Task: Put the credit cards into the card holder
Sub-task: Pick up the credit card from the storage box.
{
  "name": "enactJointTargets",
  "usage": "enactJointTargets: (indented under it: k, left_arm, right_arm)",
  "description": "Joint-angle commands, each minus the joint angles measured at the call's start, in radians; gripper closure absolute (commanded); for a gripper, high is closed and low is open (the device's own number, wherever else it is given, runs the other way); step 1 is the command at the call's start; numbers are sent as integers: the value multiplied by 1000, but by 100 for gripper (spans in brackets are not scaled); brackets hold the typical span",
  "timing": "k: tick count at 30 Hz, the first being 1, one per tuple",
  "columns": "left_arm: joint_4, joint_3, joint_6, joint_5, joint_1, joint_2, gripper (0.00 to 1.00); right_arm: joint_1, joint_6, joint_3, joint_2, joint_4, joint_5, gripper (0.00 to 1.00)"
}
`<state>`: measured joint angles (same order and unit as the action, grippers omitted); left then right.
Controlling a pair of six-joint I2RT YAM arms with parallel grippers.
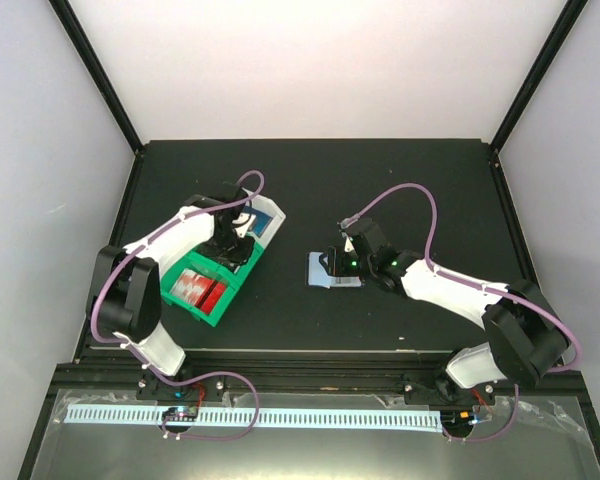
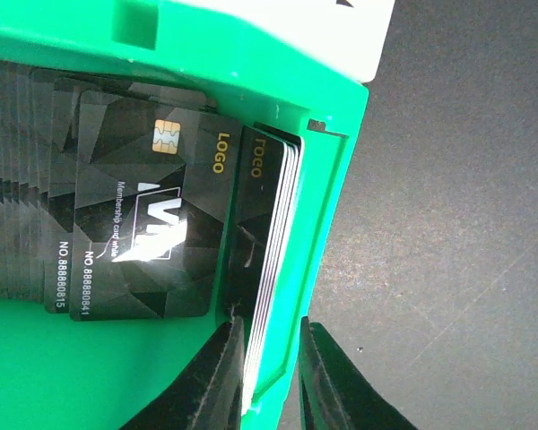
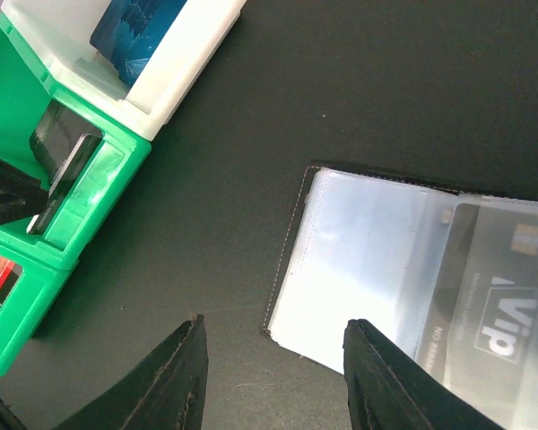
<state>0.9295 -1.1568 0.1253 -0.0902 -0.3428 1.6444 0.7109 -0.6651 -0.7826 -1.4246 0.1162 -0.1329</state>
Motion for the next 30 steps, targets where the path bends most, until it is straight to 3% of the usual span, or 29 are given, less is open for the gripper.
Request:
enactJointTargets:
  k: [1, 5, 6, 9, 10, 15, 23, 28, 30]
  left_arm:
    - [32, -40, -10, 10, -5, -33, 83]
    - [31, -35, -12, 16, -5, -25, 87]
    - [31, -36, -11, 26, -4, -21, 83]
    - [21, -33, -1, 38, -5, -9, 54]
    - [12, -29, -1, 24, -5, -4, 49]
    - [-18, -24, -1, -19, -7, 45, 43]
    - [-32, -25, -5, -18, -13, 95, 49]
    - [-14, -38, -9, -3, -13, 87, 73]
    - [-3, -41, -10, 12, -13, 72, 78]
  right_arm:
    - [-5, -10, 9, 4, -20, 19, 56]
    - [-3, -11, 7, -1, -20, 19, 56]
    - [-2, -11, 8, -1, -21, 19, 56]
    - [-3, -11, 9, -2, -22, 19, 56]
    - [-3, -10, 9, -3, -22, 19, 56]
    - [-3, -8, 7, -6, -21, 21, 56]
    - [-3, -10, 2, -28, -35, 8, 56]
    - [-3, -7, -2, -31, -33, 10, 56]
    - [-4, -7, -1, -32, -32, 12, 56]
